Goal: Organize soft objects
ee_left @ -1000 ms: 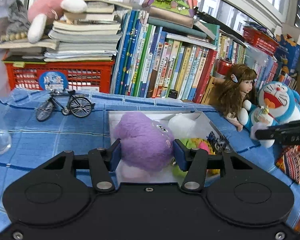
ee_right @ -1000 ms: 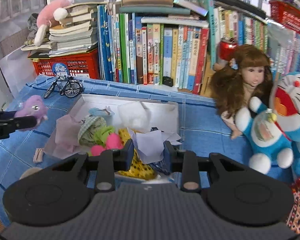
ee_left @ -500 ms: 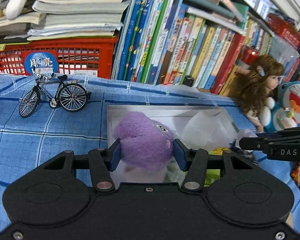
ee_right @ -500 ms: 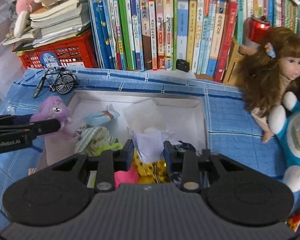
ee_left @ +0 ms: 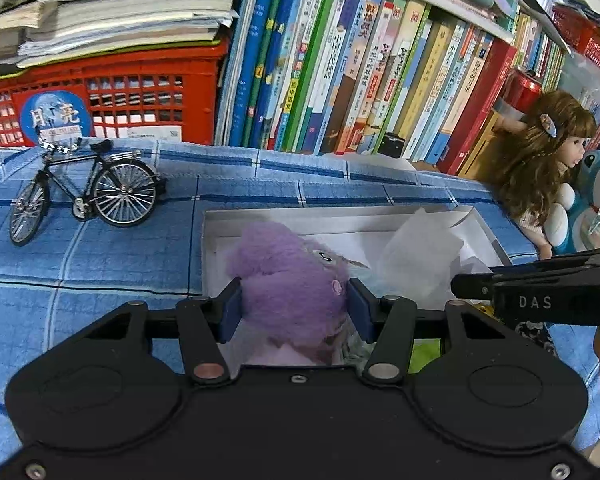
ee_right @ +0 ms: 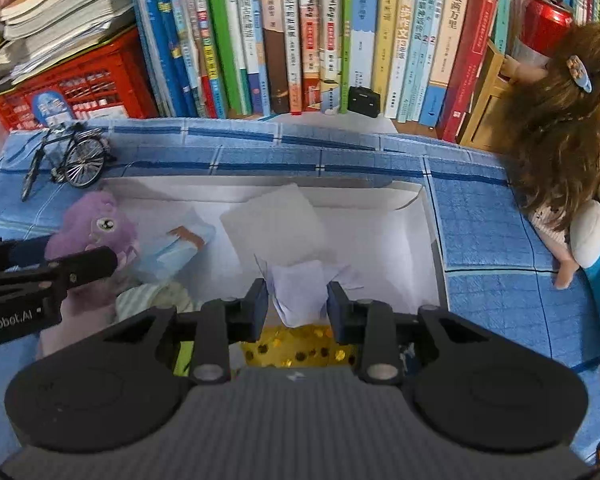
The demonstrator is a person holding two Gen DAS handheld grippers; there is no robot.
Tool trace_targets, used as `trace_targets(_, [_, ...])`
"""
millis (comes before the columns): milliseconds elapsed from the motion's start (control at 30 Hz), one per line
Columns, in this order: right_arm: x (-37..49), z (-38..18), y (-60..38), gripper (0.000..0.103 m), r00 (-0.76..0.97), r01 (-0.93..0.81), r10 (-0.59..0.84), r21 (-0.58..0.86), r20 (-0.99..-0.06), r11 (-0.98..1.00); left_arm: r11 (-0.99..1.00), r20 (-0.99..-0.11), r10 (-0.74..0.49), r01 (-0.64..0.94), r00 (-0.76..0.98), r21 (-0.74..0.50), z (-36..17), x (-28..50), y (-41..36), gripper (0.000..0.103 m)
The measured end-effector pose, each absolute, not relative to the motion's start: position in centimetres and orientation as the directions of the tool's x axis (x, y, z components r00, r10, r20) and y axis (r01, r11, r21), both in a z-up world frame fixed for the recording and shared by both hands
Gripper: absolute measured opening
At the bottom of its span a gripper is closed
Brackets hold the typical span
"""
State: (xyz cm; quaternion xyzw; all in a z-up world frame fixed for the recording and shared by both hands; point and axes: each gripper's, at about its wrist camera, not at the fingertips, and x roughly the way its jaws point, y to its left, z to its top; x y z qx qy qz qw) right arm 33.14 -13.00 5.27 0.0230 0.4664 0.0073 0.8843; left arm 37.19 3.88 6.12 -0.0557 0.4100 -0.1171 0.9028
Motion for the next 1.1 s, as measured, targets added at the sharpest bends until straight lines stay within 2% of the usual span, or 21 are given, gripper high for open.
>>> trace_targets(67, [33.4,4.8,-13.2,0.039,0.561,0.024,0.032,0.055,-0.827,0.998,0.965,-0.728,-0.262,0.171,0.633,-0.199,5.7,37.5,3.7,0.052])
trace_targets(100, [33.5,4.5,-13.3,0.05,0.555,0.027,0.04,0.066,-0.831,0.997,0.965,-0.726,-0.263,0.172,0.636,-0.199,5.7,37.4,3.6,0.053])
trace_targets(267, [32.9,4.6,-13.6,0.066,0.568,0.01,0.078,0.102,-0.82,0.995,0.965,-0.703,-0.263,0.195,0.661,-0.178,6.1,36.5,3.4,0.073])
trace_targets(900, [24.3,9.9,-13.0,0.076,0.629,-0.123,0.187,0.142,-0.754,0.982,0.973,-0.631,-0.228,0.201,0.741,-0.116,10.2,27.1,4.0,0.086])
trace_targets(1100, [21.4,10.7,-13.5,0.077,0.642,-0.143,0.203,0.145,-0.739,0.979,0.979,-0.614,-0.196,0.19,0.764,-0.076,10.3,23.7,4.1,0.086])
